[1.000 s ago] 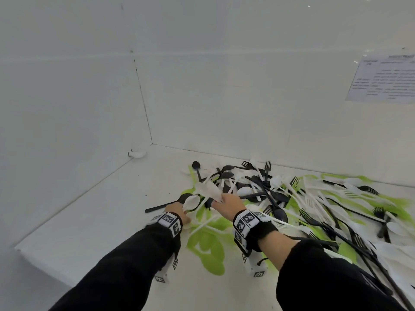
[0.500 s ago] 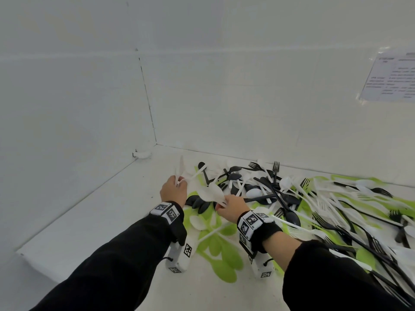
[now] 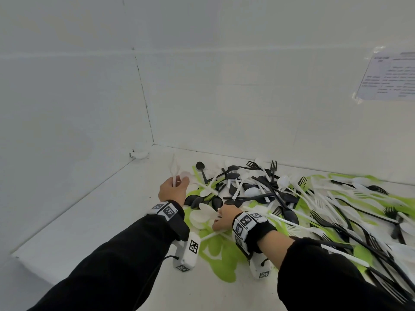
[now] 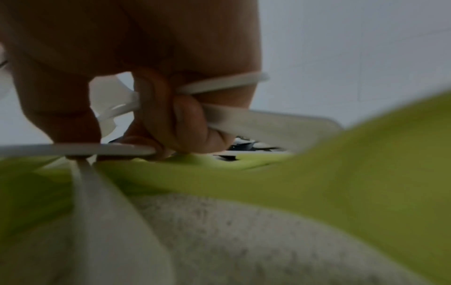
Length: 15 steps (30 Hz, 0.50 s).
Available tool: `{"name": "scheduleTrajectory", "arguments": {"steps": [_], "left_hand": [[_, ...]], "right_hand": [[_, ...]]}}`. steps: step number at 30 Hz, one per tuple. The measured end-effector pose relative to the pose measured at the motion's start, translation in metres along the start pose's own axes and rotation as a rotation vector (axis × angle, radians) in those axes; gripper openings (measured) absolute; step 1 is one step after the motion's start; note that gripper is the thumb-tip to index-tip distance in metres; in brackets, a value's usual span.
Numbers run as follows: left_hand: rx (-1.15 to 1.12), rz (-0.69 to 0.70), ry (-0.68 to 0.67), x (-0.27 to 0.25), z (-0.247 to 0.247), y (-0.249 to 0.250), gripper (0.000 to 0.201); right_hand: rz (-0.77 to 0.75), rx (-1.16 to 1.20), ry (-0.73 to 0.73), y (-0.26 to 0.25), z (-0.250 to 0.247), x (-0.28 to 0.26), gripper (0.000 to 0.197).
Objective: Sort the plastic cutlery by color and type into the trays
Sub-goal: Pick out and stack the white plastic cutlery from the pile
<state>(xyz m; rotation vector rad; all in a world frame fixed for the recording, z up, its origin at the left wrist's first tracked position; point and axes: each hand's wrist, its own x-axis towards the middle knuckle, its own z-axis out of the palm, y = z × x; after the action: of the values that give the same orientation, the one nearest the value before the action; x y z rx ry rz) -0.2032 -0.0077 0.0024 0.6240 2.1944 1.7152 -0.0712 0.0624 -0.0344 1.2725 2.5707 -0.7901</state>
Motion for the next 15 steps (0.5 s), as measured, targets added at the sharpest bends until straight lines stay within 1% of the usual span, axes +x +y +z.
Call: {"name": "scheduleTrajectory", "arguments": {"steps": [1, 2, 4, 6, 9, 11, 12, 14, 15], "left_hand": [[-0.043, -0.017, -0.001, -0.0004, 0.0013, 0.0008, 0.023], [-0.089, -0.026, 0.002, 0.0009, 0.0037, 0.001, 0.027], [-0.215, -0.057, -0.004, 0.0011, 0.0073, 0.0025, 0.021], [-0.361, -0.097, -0.015, -0.0015, 0.01, 0.0051, 0.017], [-0.463, -0.145, -0.003, -0.0018, 0.0093, 0.0081, 0.017], [-0.564, -0.199, 0.002, -0.0008, 0.0076, 0.0093, 0.016], [-0.573, -0.212, 0.01, 0.0013, 0.0068, 0.0072, 0.014], [-0.501, -0.216, 0.023, 0.0041, 0.0056, 0.0029, 0.011], [-0.463, -0.225, 0.013, 0.0049, 0.0048, 0.0013, 0.011]], "right_hand": [[-0.001, 0.004, -0.005, 0.0001, 0.0011, 0.0004, 0.022], [-0.022, 0.005, -0.006, 0.0002, 0.002, 0.0008, 0.02], [-0.058, 0.002, -0.012, -0.0008, 0.0045, 0.0005, 0.016], [-0.075, 0.007, 0.011, -0.0024, 0.006, 0.0008, 0.015], [-0.042, 0.039, 0.07, -0.0019, 0.0051, 0.0033, 0.014], [-0.045, 0.028, 0.069, -0.0008, 0.0038, 0.0036, 0.014], [-0.066, 0.018, 0.059, -0.0001, 0.0041, 0.0042, 0.016], [-0.106, -0.018, 0.031, -0.0005, 0.0059, 0.0042, 0.021], [-0.109, -0.037, 0.023, -0.0013, 0.0066, 0.0047, 0.02]]}}
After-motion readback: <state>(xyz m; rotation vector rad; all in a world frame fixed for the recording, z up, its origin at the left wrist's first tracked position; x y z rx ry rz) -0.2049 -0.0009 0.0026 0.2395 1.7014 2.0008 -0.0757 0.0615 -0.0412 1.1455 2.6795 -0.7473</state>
